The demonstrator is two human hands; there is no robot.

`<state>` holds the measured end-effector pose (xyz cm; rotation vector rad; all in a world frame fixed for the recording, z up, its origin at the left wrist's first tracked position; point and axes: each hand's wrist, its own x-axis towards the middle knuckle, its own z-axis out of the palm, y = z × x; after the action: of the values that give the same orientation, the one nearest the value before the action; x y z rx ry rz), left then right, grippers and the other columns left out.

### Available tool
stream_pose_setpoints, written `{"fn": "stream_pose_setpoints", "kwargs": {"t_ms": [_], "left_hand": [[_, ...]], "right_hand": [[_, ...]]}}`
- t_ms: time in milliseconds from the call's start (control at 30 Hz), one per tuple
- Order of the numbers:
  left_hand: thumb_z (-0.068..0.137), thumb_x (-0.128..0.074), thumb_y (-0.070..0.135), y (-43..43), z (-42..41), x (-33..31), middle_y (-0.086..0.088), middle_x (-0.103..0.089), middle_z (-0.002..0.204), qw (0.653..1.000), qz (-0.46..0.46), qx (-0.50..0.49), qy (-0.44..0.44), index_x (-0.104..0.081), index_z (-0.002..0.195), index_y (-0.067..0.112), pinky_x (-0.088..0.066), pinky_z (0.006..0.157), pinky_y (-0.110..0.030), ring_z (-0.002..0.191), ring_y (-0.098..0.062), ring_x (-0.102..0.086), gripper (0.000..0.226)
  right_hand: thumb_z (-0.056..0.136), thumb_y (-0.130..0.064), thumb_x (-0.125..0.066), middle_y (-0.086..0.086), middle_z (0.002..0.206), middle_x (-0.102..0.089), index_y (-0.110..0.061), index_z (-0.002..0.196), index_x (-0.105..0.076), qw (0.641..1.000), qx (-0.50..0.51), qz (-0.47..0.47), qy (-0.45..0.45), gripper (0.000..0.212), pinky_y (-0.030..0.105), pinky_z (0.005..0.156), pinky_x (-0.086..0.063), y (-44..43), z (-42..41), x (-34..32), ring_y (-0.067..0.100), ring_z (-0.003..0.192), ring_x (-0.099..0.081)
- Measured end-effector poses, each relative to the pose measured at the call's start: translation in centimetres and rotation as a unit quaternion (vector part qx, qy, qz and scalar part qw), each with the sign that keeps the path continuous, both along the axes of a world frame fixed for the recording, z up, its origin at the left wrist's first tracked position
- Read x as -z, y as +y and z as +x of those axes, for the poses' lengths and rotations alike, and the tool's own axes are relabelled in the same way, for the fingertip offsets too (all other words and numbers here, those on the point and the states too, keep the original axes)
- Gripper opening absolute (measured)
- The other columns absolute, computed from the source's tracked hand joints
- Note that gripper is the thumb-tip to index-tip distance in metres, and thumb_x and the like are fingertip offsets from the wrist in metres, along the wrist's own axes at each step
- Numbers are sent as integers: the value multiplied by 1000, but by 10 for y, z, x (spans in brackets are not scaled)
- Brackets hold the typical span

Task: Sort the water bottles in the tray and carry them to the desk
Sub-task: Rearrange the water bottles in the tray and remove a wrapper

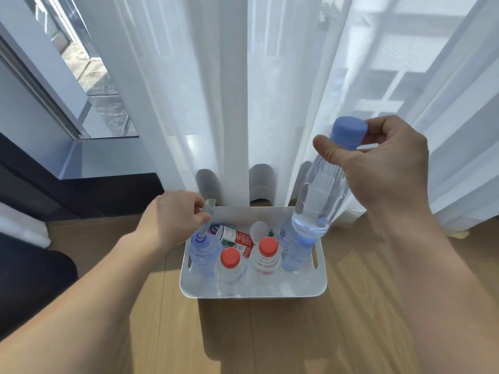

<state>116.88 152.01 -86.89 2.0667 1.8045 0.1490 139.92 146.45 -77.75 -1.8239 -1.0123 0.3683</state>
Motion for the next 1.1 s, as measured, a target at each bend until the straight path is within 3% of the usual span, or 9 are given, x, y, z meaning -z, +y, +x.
{"fn": "stream_pose_setpoints", "kwargs": {"t_ms": [100, 267, 400, 500, 600, 667, 933, 1100], "left_hand": [[82, -64, 32, 4, 1, 10, -1, -73, 91, 999, 32, -33, -28, -56, 116, 16, -44, 76, -31, 89, -24, -63, 38], [85, -61, 33, 8, 1, 12, 0, -63, 83, 996, 37, -33, -73, -68, 96, 15, -38, 72, -27, 83, -20, -59, 22], [83, -62, 28, 12, -16, 0, 0, -62, 80, 997, 13, -74, -29, -69, 87, 17, -38, 68, -27, 79, -21, -57, 14], [76, -66, 17, 11, -31, -3, -7, -68, 76, 987, -89, -123, 47, -70, 78, 11, -49, 60, -29, 74, -24, -63, 8], [79, -69, 10, 0, -36, 2, -11, -69, 73, 951, -275, -134, 36, -69, 83, 4, -58, 60, -32, 64, -22, -65, 7], [79, -71, 9, -6, -34, 10, -12, -69, 72, 940, -318, -117, 28, -67, 82, 4, -55, 50, -26, 59, -20, -66, 7], [82, -68, 23, -16, -19, 53, -5, -70, 77, 959, -275, -63, 17, -67, 83, 13, -53, 51, -21, 66, -14, -67, 10], [83, -65, 13, -13, -22, 54, -11, -72, 75, 961, -264, -87, 11, -70, 80, 7, -57, 60, -28, 65, -19, -69, 9]], "right_hand": [[61, -39, -83, -20, 74, -54, -22, 86, -56, 998, -22, -42, -30, 40, 31, 74, -47, -5, 4, 3, 16, 79, -58], [63, -31, -82, -15, 75, -55, -21, 87, -57, 983, -90, -146, -65, 36, 27, 62, -41, -11, 10, 9, 15, 73, -55], [62, -20, -83, -1, 90, -65, -19, 88, -63, 962, -136, -227, -62, 33, 27, 61, -43, -13, 13, 15, 19, 84, -58], [59, -16, -85, 3, 93, -67, -16, 88, -66, 957, -141, -248, -51, 35, 26, 60, -45, -12, 13, 16, 21, 83, -60], [57, -14, -87, 2, 86, -67, -16, 84, -67, 952, -153, -258, -58, 34, 25, 58, -45, -15, 15, 11, 16, 72, -59], [57, -14, -87, -4, 83, -65, -18, 84, -67, 951, -156, -260, -63, 34, 21, 55, -41, -21, 19, 6, 9, 68, -56], [57, -13, -87, -1, 80, -64, -16, 88, -68, 931, -163, -319, -68, 37, 22, 53, -40, -26, 20, 17, 7, 65, -55], [59, -10, -86, 3, 89, -64, -14, 91, -67, 927, -169, -328, -67, 38, 23, 54, -40, -23, 24, 33, 19, 79, -58]]}}
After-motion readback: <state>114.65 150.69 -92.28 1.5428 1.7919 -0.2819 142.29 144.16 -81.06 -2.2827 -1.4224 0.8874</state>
